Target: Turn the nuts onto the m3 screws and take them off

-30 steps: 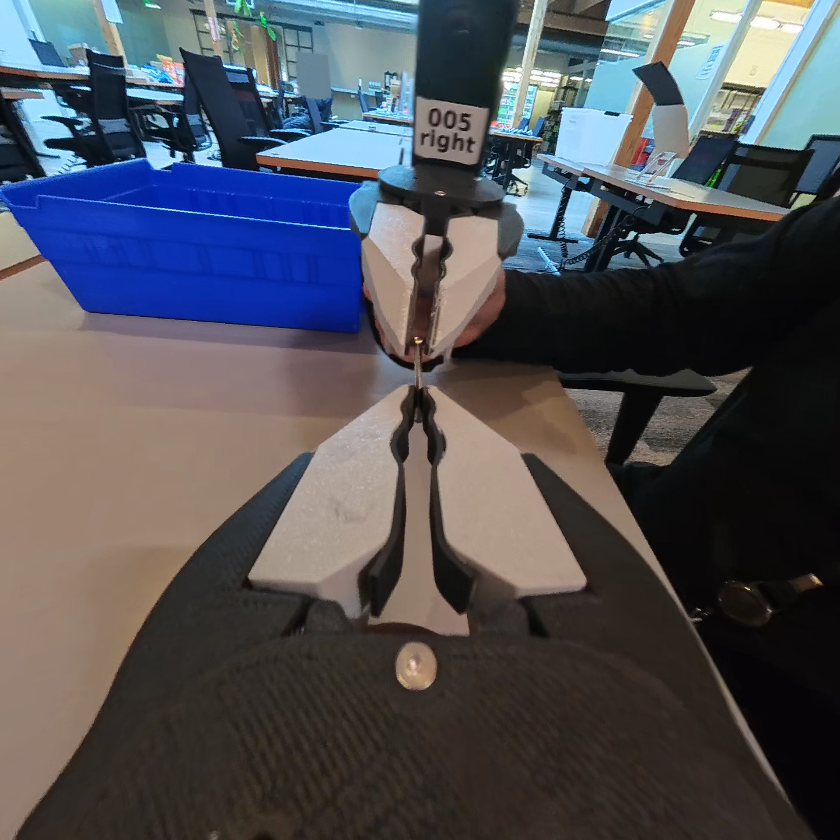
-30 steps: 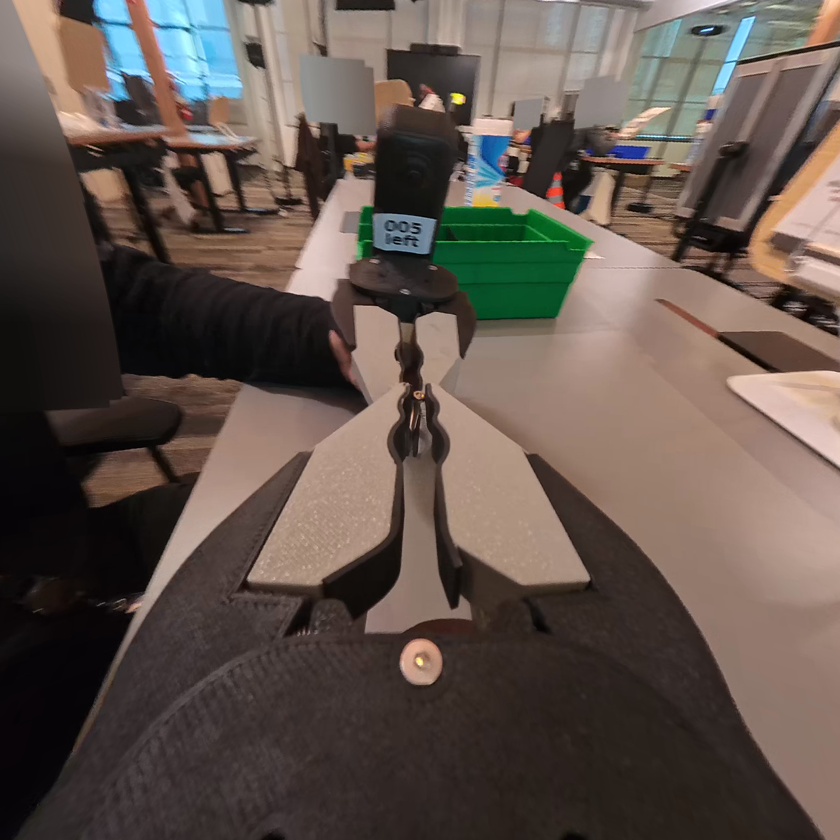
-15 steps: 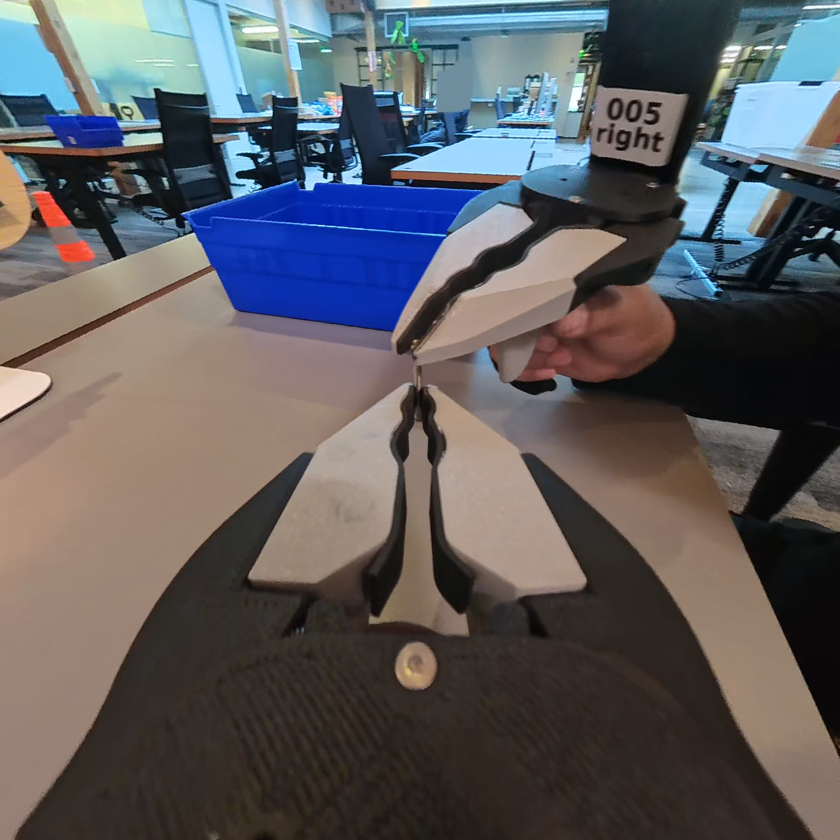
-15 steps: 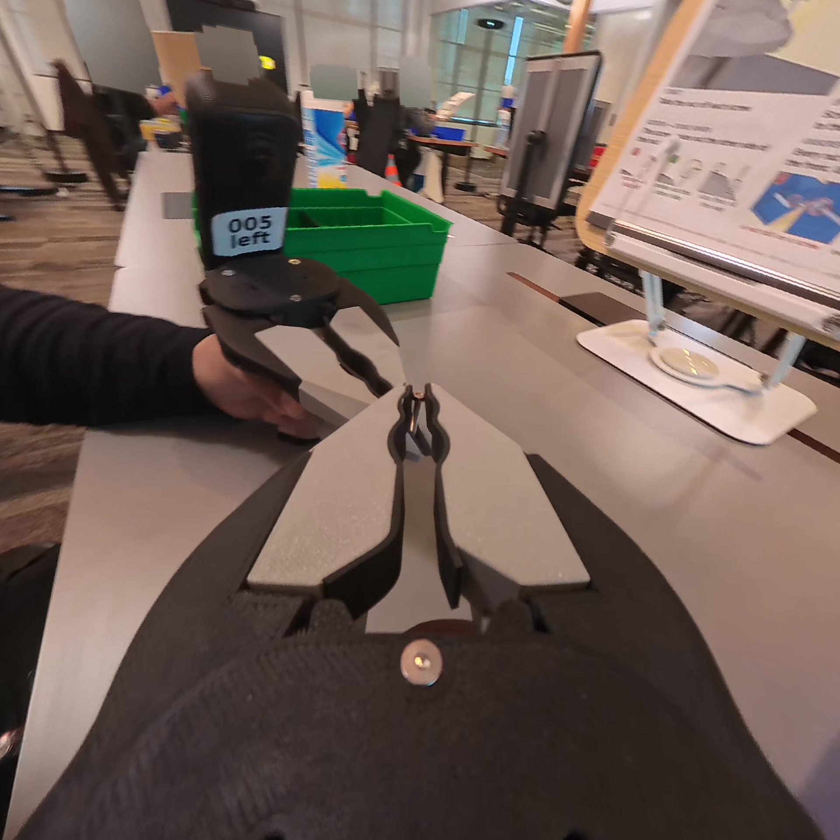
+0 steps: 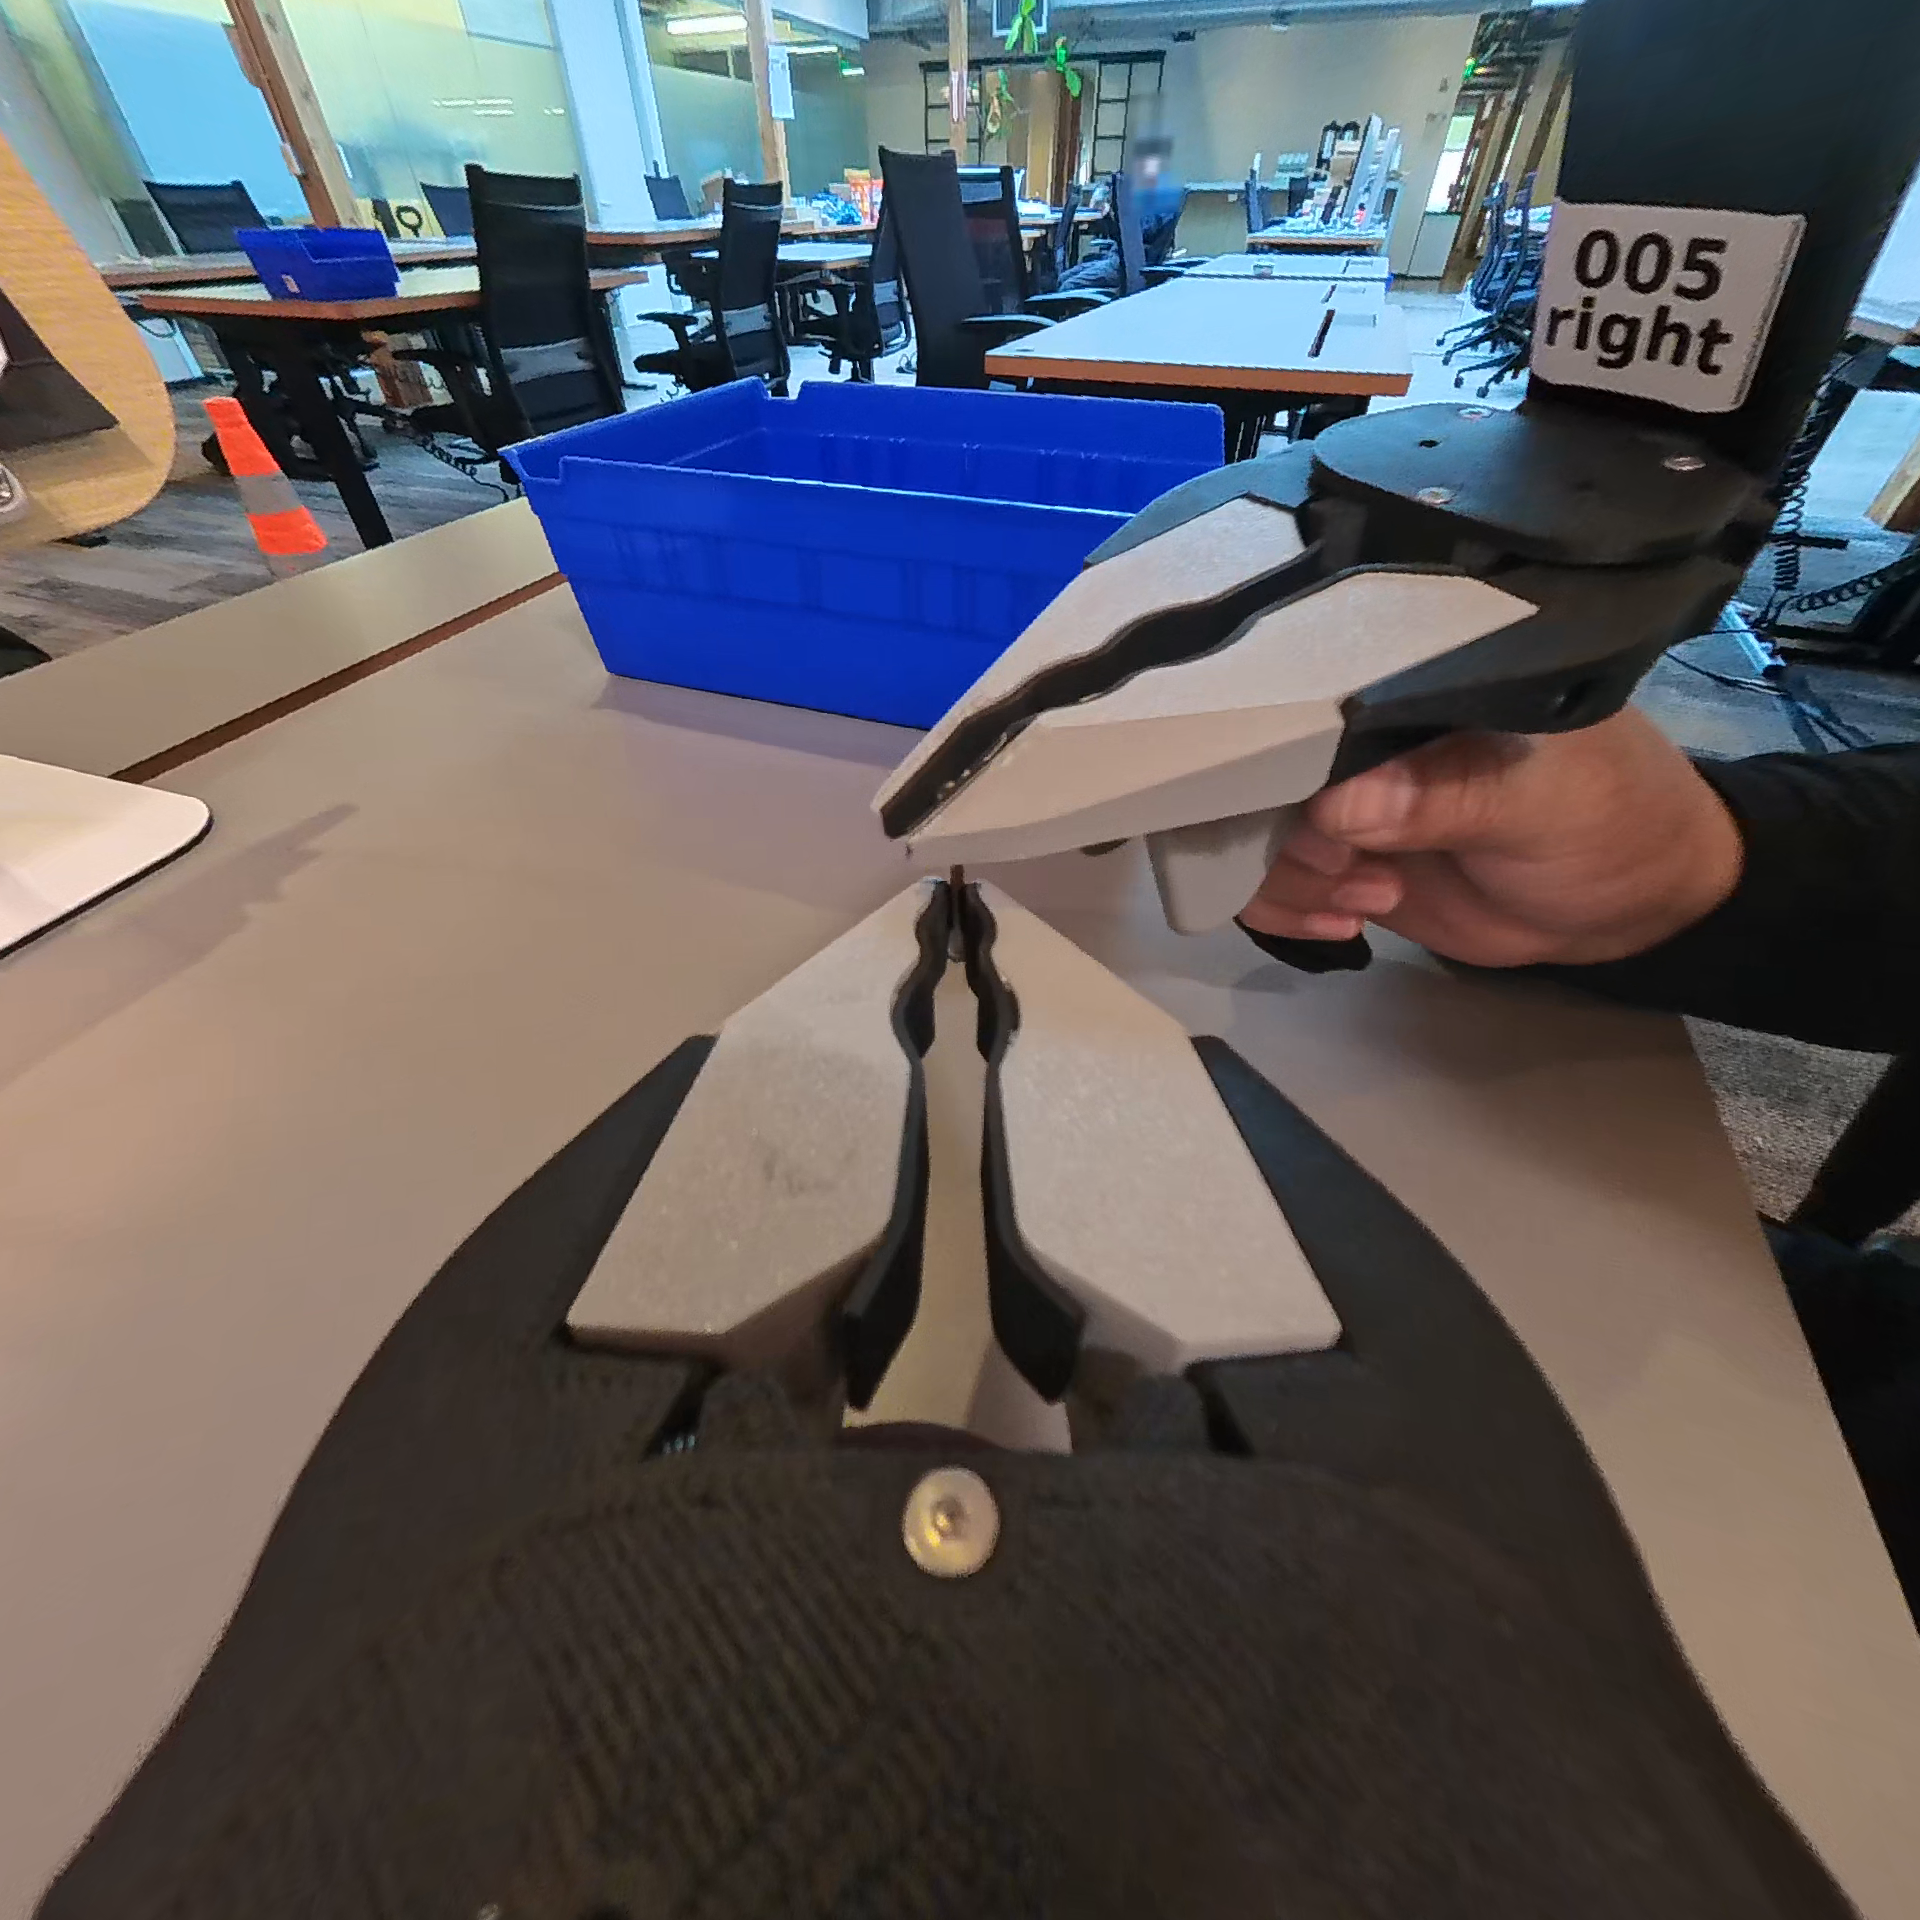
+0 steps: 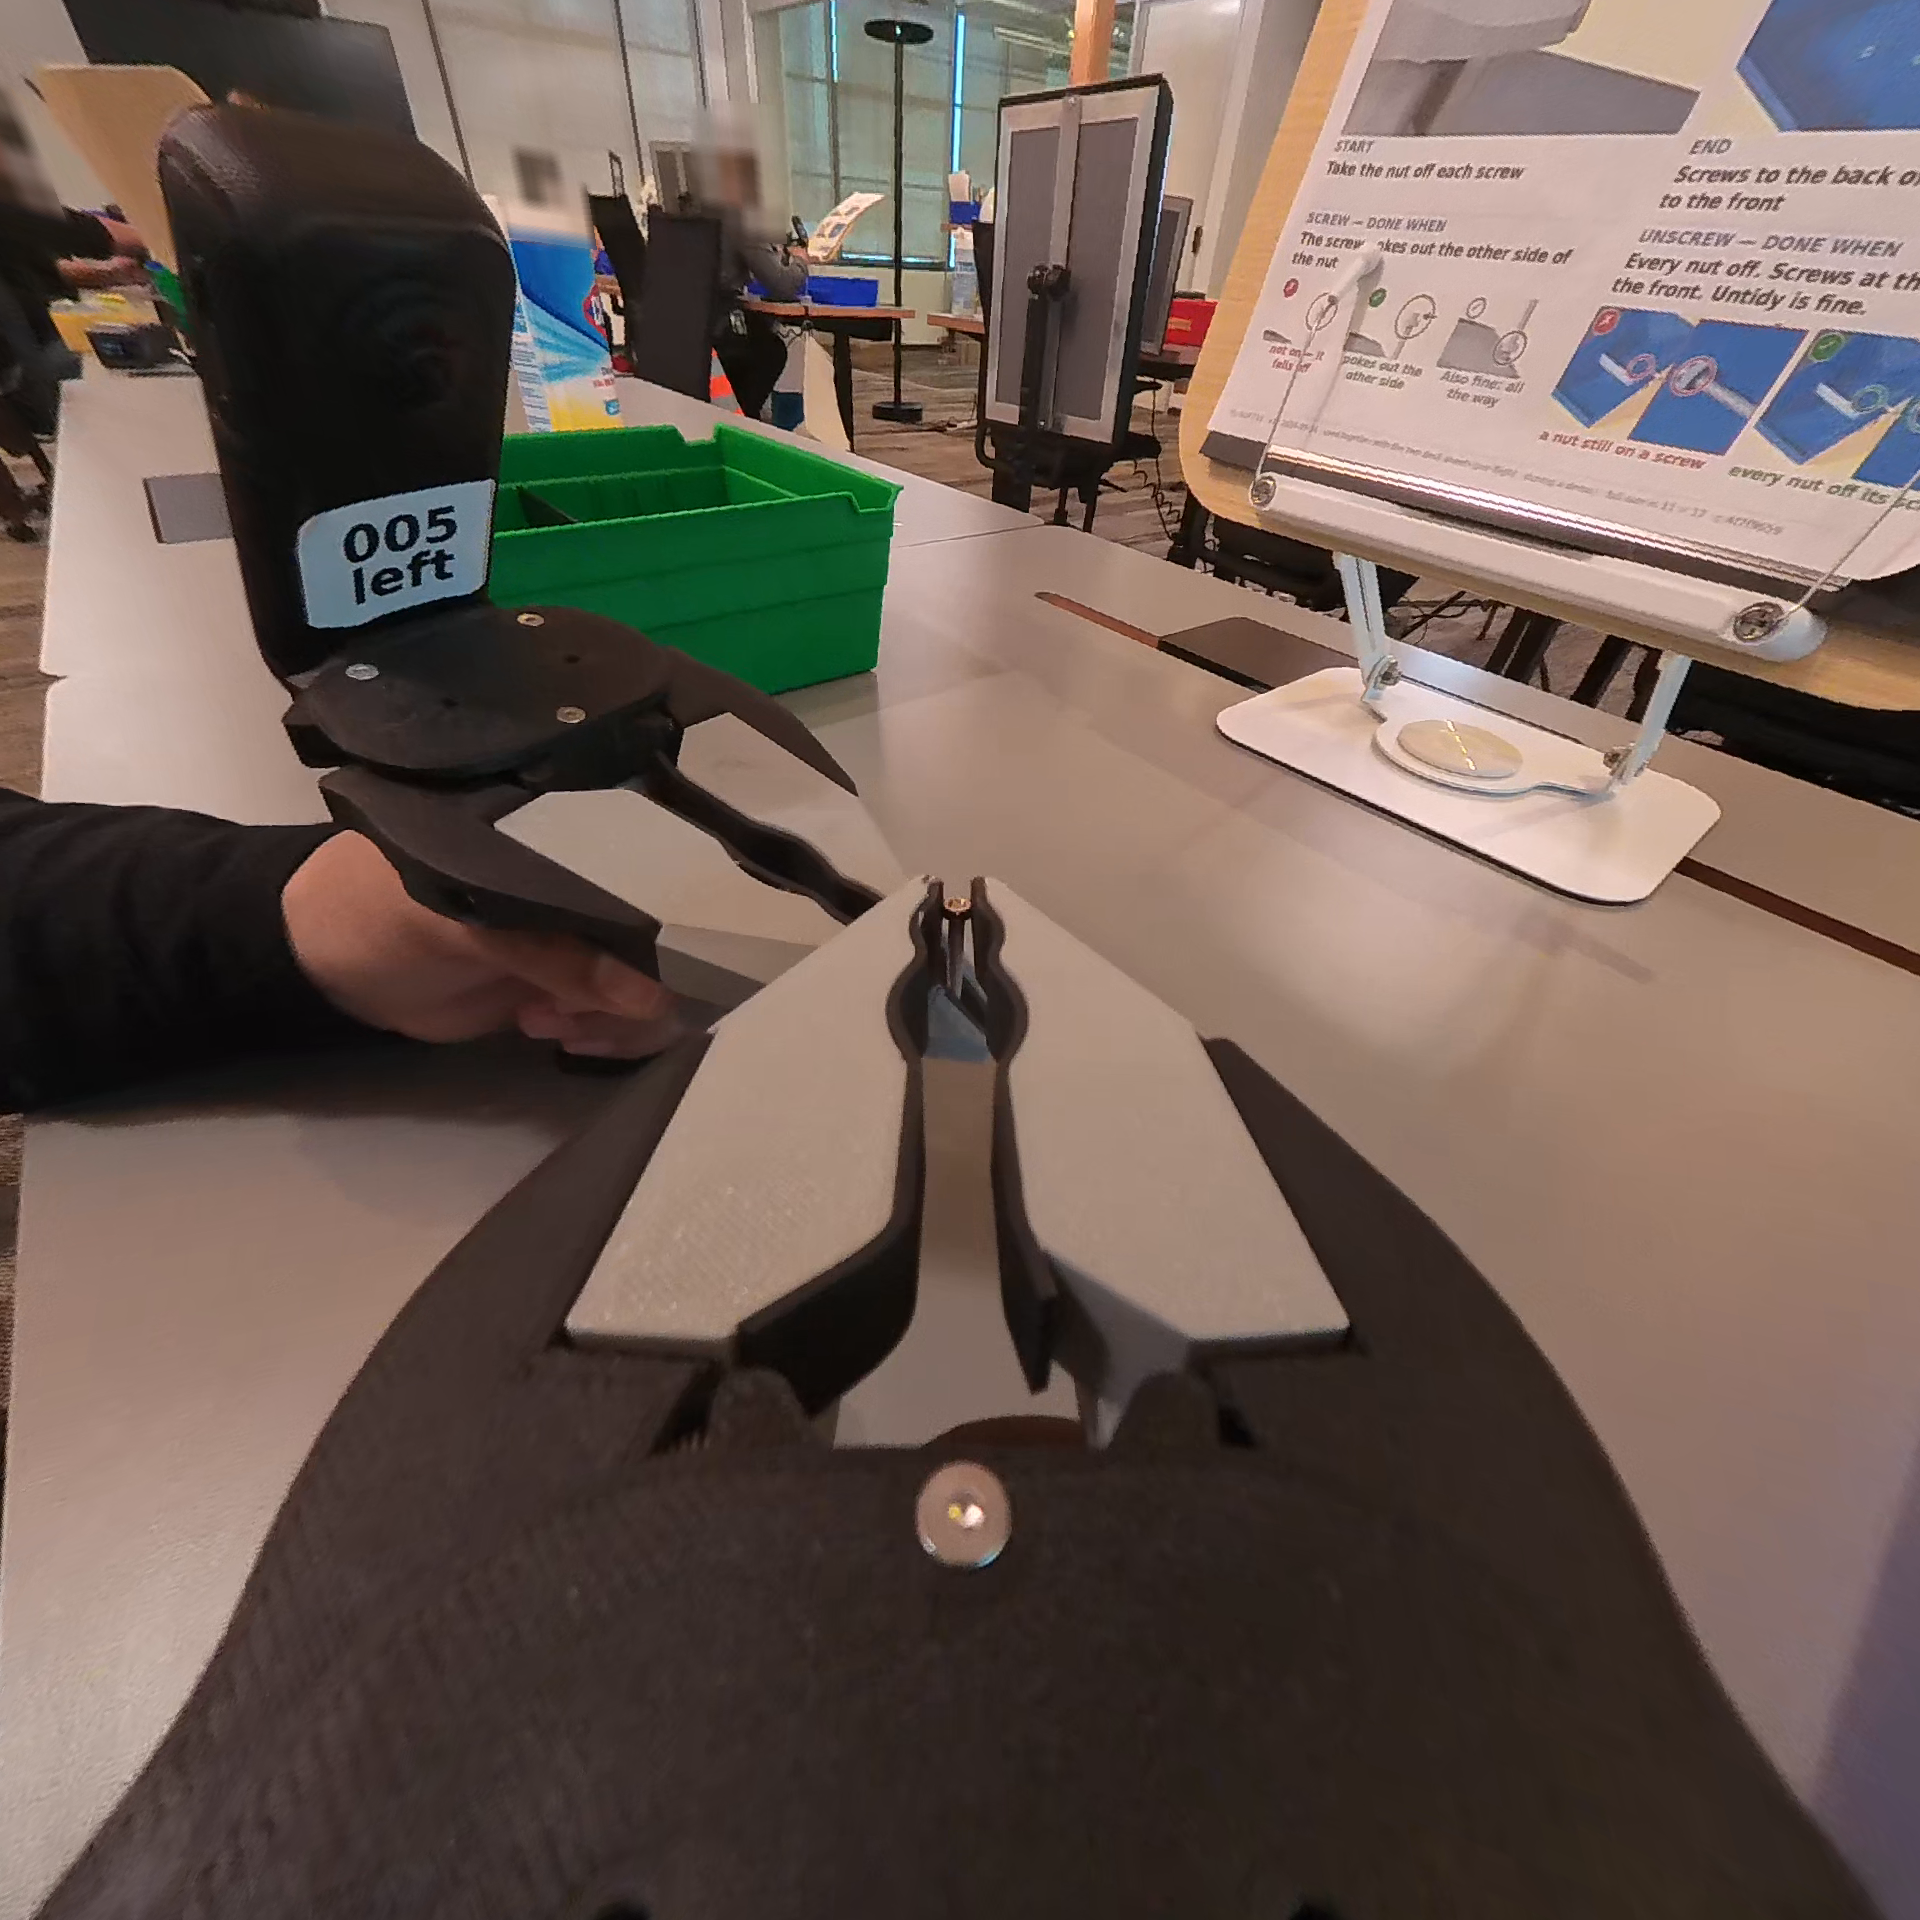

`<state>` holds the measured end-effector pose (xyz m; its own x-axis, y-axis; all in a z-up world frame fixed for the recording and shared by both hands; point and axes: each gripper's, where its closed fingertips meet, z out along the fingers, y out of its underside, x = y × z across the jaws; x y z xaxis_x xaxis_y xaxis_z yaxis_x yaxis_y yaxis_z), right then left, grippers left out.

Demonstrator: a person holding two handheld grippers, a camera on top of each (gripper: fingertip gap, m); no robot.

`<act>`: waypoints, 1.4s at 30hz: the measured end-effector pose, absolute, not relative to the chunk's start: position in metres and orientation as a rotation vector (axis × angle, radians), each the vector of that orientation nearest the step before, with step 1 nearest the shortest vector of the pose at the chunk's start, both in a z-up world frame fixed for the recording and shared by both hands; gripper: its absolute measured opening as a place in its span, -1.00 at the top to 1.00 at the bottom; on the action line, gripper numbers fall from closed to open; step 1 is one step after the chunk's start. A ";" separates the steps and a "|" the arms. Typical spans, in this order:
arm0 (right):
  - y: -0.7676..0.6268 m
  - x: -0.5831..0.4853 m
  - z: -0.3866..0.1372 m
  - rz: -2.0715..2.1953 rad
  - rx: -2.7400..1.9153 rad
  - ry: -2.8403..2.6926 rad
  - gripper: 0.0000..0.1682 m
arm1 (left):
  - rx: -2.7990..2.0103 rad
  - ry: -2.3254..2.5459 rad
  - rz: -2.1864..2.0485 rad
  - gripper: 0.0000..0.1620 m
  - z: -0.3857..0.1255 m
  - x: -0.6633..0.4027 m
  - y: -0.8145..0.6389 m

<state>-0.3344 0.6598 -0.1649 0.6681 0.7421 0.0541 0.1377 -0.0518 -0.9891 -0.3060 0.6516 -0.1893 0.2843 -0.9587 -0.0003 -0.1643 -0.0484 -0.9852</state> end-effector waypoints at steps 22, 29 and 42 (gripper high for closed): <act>0.629 -0.329 -0.154 0.910 -1.437 -1.018 0.56 | -1.459 1.177 -1.107 1.00 -0.189 -0.302 0.633; 0.625 -0.344 -0.163 0.948 -1.433 -1.106 0.59 | -1.450 1.226 -1.156 1.00 -0.190 -0.299 0.624; 0.627 -0.322 -0.163 0.931 -1.441 -1.025 0.66 | -1.464 1.170 -1.156 1.00 -0.186 -0.303 0.632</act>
<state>-0.3220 0.6266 -0.1627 0.3204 0.9472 -0.0087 0.0993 -0.0427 -0.9941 -0.3033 0.6316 -0.1861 0.1129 -0.9856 0.1256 -0.1377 -0.1407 -0.9804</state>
